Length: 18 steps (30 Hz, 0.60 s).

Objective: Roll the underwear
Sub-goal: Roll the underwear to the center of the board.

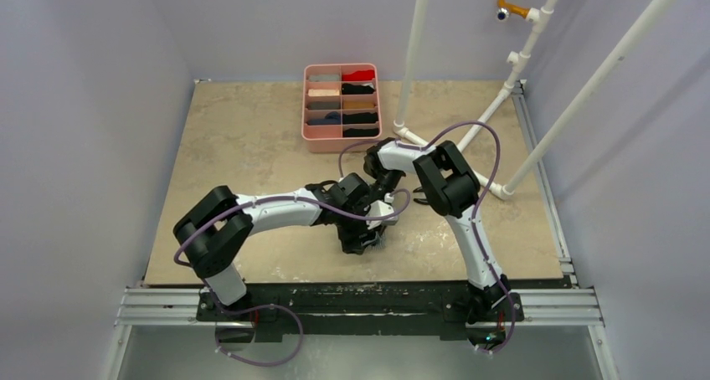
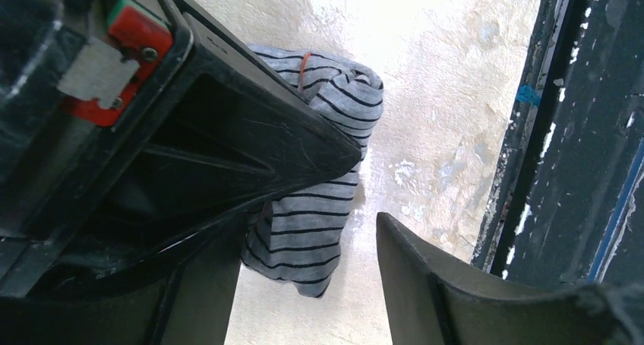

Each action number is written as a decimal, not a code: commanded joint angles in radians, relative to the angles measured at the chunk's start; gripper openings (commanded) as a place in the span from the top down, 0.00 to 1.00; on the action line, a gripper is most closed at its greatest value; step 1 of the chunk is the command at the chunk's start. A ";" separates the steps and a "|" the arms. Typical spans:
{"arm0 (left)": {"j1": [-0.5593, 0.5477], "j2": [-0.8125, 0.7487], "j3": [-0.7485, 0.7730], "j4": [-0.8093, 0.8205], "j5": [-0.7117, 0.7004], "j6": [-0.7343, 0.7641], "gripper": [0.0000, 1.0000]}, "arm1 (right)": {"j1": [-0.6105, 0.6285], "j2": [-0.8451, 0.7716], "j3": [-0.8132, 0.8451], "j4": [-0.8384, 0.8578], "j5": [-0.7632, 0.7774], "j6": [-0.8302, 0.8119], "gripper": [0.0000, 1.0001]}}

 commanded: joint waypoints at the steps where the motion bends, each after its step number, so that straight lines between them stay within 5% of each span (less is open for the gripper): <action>1: -0.014 0.034 0.008 0.131 0.036 -0.030 0.40 | -0.003 0.073 -0.013 0.274 0.291 -0.090 1.00; 10: -0.012 0.088 0.012 0.126 0.070 -0.044 0.77 | -0.008 0.062 -0.029 0.284 0.277 -0.081 0.95; 15: -0.011 0.109 0.012 0.104 0.076 -0.034 1.00 | -0.025 0.029 -0.055 0.290 0.263 -0.080 0.84; 18: -0.008 0.123 0.021 0.089 0.065 -0.036 1.00 | -0.040 0.006 -0.075 0.291 0.247 -0.082 0.75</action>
